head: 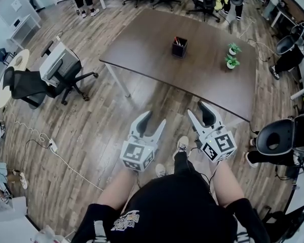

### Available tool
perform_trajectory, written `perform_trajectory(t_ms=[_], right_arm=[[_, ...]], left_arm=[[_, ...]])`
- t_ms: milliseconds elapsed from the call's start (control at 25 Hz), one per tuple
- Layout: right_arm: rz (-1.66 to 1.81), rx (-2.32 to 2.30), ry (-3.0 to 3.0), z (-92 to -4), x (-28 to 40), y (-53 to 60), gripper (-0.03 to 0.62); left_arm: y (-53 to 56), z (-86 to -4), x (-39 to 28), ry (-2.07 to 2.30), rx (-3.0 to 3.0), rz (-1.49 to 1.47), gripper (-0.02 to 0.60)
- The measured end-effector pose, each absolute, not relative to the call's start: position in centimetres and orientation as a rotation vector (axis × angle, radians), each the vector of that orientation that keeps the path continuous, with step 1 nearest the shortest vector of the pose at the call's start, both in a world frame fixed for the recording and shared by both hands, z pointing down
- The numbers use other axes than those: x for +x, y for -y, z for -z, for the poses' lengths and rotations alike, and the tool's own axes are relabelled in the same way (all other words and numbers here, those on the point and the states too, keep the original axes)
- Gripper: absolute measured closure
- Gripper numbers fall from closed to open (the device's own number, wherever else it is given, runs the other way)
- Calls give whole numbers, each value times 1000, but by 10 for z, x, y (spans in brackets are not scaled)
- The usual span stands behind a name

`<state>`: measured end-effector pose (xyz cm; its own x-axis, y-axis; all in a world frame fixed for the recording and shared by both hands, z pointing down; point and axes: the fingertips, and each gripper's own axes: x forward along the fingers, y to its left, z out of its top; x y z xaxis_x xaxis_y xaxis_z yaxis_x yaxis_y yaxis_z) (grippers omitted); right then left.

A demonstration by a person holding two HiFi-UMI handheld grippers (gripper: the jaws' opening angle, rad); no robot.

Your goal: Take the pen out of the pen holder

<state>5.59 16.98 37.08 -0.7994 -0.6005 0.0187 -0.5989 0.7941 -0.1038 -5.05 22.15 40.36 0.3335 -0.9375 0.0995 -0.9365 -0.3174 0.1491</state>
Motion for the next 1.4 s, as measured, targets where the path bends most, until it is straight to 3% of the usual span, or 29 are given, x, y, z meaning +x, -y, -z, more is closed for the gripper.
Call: perform_trajectory(t_ms=[920,1400], right_arm=[[267,-870,-2935,-393,61,74,384],[270,-859,-2950,-393,73,140,382]], left_arm=[[-3,-418,-44,1835,2327,-32,390],[80,-410,-30,1839,2362,-42,390]])
